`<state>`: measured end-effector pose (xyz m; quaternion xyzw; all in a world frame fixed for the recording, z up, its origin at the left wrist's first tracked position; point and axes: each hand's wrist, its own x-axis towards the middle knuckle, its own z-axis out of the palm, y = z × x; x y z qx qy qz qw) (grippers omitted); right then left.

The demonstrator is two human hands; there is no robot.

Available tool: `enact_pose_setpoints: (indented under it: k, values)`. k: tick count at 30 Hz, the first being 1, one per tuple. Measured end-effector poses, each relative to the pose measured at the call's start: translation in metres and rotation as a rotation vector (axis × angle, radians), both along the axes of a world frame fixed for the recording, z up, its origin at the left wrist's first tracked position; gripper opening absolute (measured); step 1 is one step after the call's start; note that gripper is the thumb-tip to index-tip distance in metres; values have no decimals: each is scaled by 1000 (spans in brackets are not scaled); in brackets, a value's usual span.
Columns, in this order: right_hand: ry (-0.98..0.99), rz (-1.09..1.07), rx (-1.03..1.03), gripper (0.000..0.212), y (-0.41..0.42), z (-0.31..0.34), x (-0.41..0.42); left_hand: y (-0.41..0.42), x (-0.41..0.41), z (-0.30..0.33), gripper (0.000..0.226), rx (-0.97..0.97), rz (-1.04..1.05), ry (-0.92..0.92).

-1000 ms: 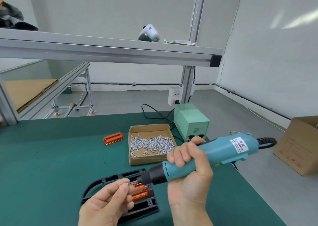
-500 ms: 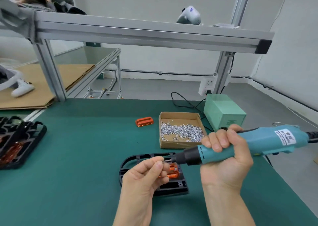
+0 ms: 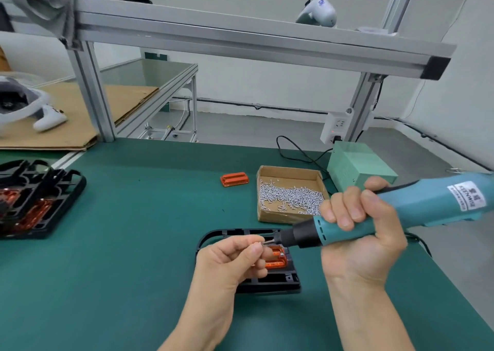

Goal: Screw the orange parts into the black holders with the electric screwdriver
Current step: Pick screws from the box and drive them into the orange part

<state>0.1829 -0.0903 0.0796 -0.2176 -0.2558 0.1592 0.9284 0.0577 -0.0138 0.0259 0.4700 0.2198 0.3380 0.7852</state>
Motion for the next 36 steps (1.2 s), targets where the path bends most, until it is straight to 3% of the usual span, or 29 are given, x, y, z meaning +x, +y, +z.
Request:
enact_pose_setpoints:
  k: [6,13,16,19,24,36]
  values:
    - [3,18,-20,17,6,1,0,6,-1,-3,17,91,52,9]
    - [-30,40,-44,17,11,5,3,13,-10,-9,38,173,105,61]
    - [-61,74,-96,20,15,6,7,26,-26,-13,52,424,212,319]
    - [-98,129,-176,21,23,3,8,34,-39,-16,71,694,114,617]
    - [-157,194,-305,22,37,-1,10,33,-35,-26,98,1010,-3,829]
    - [-308,235,-507,21,57,-5,11,37,-30,-41,95,1011,22,758]
